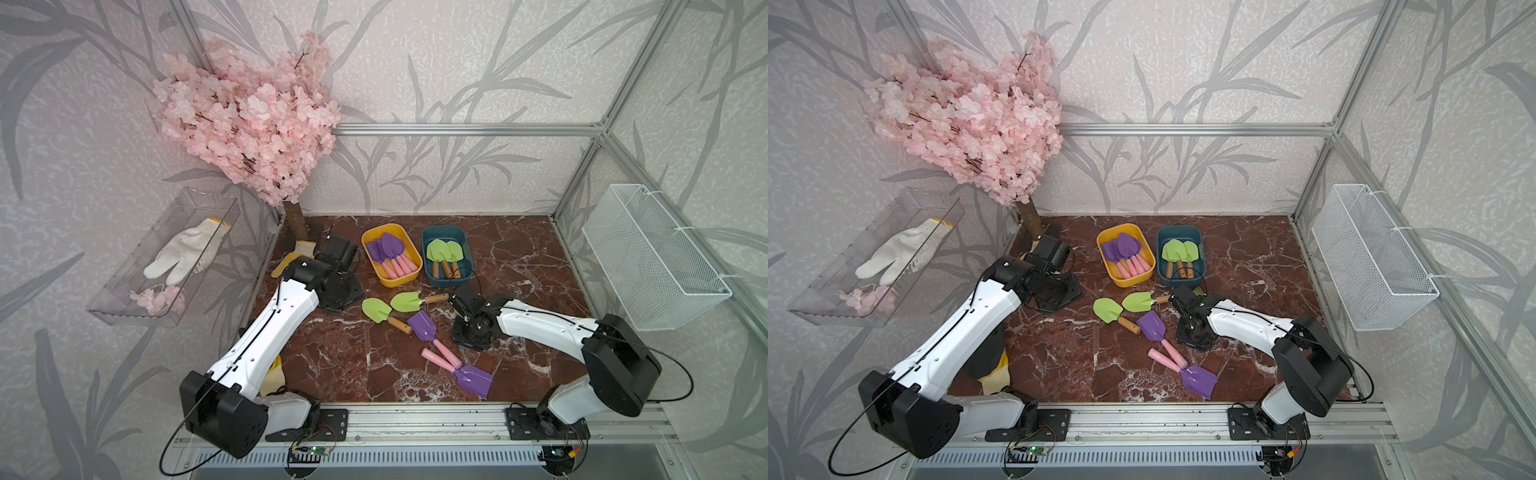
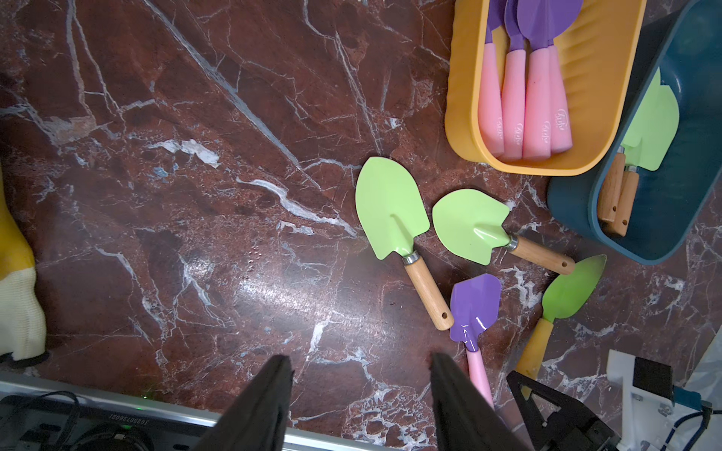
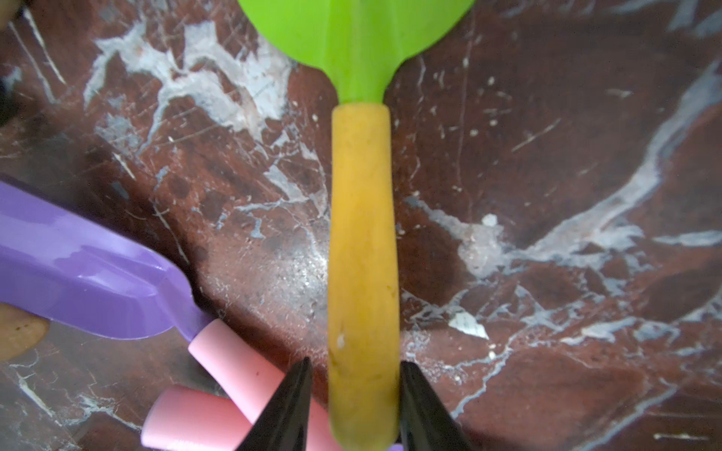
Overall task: Sort the small shovels by color and place them into the storage box
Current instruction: Pick up the shovel from the center of the board.
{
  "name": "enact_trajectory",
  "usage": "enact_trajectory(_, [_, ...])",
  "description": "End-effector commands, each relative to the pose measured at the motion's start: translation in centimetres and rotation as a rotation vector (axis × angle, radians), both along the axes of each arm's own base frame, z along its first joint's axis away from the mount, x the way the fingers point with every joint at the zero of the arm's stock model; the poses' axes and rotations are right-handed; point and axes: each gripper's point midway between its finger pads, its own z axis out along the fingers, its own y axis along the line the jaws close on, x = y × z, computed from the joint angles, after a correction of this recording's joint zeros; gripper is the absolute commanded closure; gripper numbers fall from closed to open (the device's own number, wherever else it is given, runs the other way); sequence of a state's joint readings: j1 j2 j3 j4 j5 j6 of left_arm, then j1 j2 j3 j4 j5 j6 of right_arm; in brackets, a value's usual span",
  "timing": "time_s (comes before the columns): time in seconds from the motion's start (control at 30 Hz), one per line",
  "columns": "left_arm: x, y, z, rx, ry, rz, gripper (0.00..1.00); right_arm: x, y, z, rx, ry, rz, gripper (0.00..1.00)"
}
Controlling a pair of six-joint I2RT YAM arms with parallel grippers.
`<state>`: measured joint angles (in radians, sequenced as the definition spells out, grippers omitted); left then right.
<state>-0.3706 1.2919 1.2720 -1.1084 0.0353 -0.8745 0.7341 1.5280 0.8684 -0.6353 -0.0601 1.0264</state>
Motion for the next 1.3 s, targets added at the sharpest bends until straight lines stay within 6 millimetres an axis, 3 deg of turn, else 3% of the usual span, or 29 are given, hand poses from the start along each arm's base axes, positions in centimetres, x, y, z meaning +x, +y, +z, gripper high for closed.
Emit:
enact_trajectory(0.0, [-0.6,0.4,0.0,0.000,0.005,0.009,0.40,-0.4,-0.4,-0.7,-0.032,0.008,0.005,0.61])
enact_trajectory(0.23, [-0.6,0.4,0.1,-0.001,0.003,0.011,0.40,-0.6,-0.8,-0.9,-0.049,0.019,0.005,0.62])
enact_trajectory(0.8, [-0.7,0.4,0.3,-0.007,-0.001,0.016,0.40,-0.8,-1.6,-0.1,-0.078,0.008,0.014,0.76])
enact_trajectory(1.27, [-0.7,0.4,0.6,-0.014,-0.010,0.023,0.41,-2.7,-4.1,6.2,-0.153,0.012,0.197,0.79])
